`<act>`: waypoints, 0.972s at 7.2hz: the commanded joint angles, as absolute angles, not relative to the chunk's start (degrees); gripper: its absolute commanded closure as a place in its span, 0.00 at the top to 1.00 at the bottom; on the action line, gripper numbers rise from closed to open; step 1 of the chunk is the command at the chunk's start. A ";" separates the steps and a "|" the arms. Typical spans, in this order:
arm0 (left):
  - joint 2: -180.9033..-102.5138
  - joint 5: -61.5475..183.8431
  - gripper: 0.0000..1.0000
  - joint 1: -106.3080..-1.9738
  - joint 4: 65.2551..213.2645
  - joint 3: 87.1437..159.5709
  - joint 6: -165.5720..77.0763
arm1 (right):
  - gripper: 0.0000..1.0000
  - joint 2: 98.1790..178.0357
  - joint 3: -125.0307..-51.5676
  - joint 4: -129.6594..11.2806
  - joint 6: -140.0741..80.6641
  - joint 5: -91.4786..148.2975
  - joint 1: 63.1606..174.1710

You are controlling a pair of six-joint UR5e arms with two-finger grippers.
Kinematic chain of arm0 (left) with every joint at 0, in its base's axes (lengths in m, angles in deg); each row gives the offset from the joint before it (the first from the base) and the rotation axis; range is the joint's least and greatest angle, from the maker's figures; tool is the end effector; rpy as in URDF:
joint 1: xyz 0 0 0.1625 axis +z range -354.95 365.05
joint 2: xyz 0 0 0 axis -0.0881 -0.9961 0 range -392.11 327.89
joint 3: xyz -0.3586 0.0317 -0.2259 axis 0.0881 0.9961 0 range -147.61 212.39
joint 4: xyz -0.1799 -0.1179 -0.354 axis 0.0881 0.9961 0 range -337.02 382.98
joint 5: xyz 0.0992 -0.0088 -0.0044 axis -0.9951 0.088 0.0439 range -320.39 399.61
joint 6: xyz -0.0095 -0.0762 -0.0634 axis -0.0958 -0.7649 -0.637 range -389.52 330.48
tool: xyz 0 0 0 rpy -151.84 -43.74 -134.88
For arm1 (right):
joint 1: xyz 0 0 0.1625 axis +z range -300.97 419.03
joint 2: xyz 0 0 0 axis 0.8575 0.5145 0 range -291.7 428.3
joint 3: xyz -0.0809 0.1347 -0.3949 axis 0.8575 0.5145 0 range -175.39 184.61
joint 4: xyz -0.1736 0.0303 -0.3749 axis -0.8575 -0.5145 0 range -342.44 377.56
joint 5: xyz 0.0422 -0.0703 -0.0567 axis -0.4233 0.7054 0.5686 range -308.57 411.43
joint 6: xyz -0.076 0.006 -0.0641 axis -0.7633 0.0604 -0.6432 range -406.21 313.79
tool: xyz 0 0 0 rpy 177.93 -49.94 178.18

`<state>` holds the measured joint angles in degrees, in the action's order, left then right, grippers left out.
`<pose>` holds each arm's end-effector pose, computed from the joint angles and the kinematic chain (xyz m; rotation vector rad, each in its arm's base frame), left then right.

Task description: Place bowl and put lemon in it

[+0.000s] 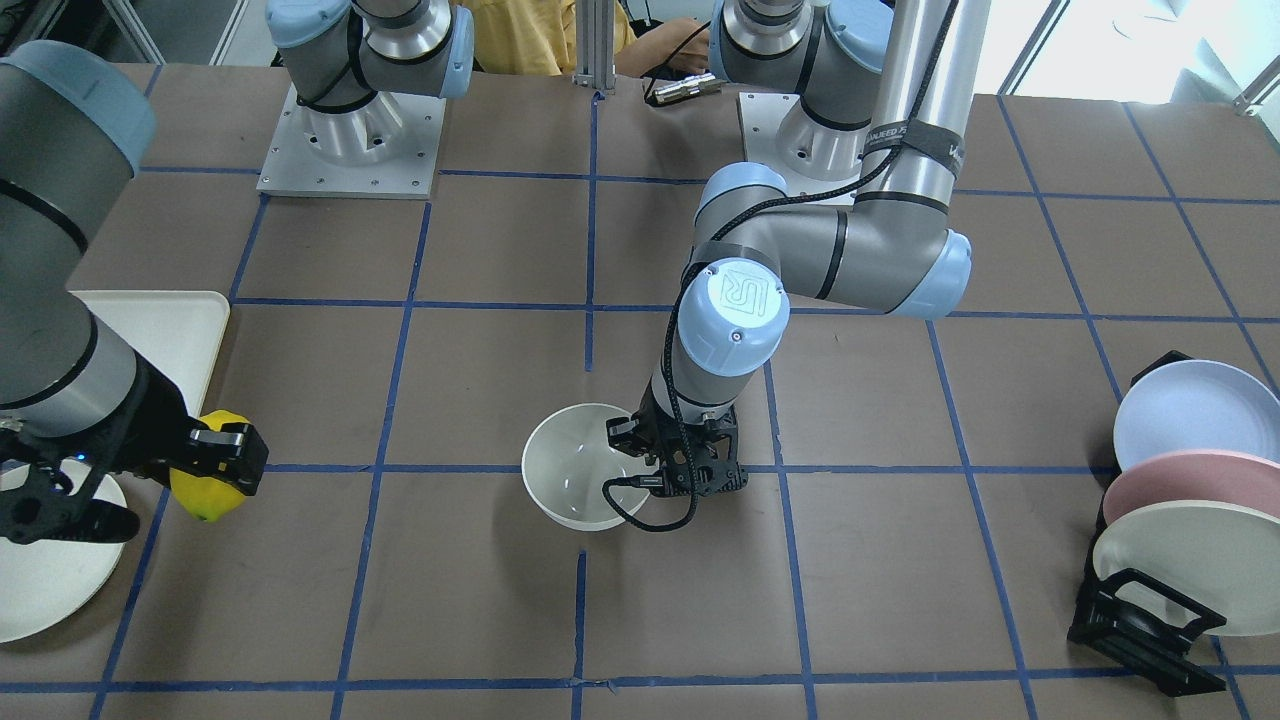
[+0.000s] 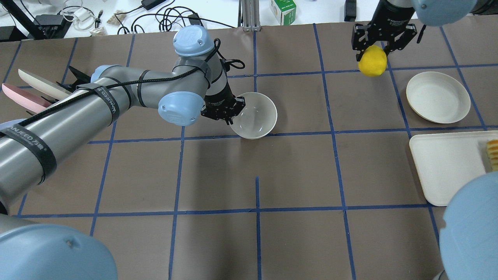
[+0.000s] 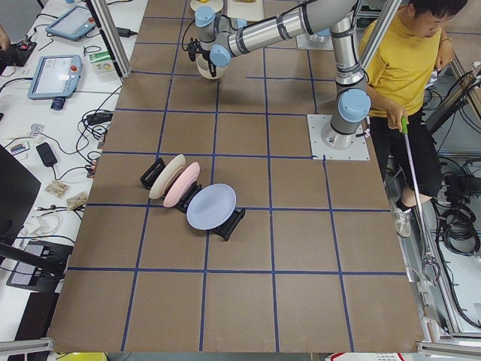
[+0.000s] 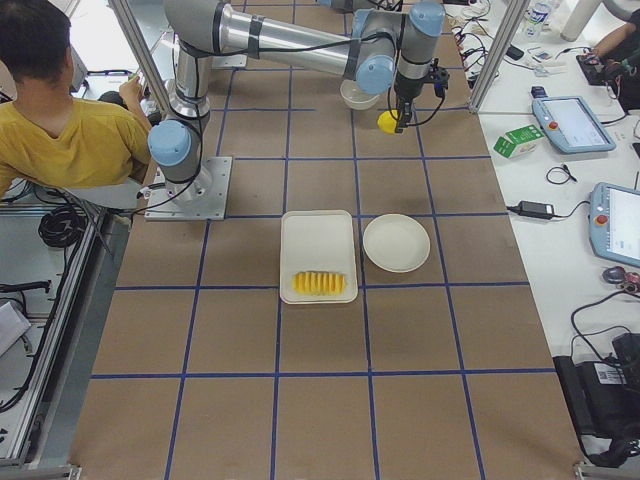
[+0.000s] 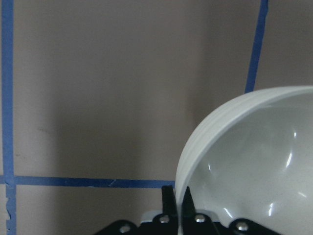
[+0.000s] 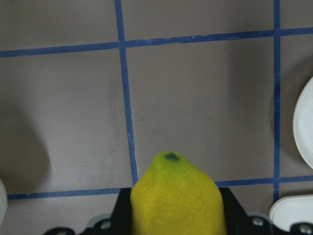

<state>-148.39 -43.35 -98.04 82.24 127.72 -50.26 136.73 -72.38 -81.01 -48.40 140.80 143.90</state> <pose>-0.2824 -0.5713 0.2377 0.2034 -3.0208 -0.0760 0.0763 -0.6533 0.3998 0.0805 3.1296 -0.0014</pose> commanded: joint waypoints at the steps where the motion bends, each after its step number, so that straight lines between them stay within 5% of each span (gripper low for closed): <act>1: -147.87 -43.35 0.80 -98.74 82.04 128.19 -50.53 | 0.00 136.68 -72.38 -81.05 -44.74 140.73 148.75; 3: -145.60 -43.62 1.00 -97.00 83.97 126.44 -45.81 | 0.00 135.46 -72.56 -81.67 -37.08 137.32 152.35; 7: -134.89 -44.32 1.00 -85.77 105.18 118.01 -29.46 | 0.00 131.42 -72.91 -87.87 -25.16 137.21 161.39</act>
<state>-138.77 -44.12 -89.63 97.70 120.48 -34.06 133.41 -72.76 -84.32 -29.94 137.23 157.77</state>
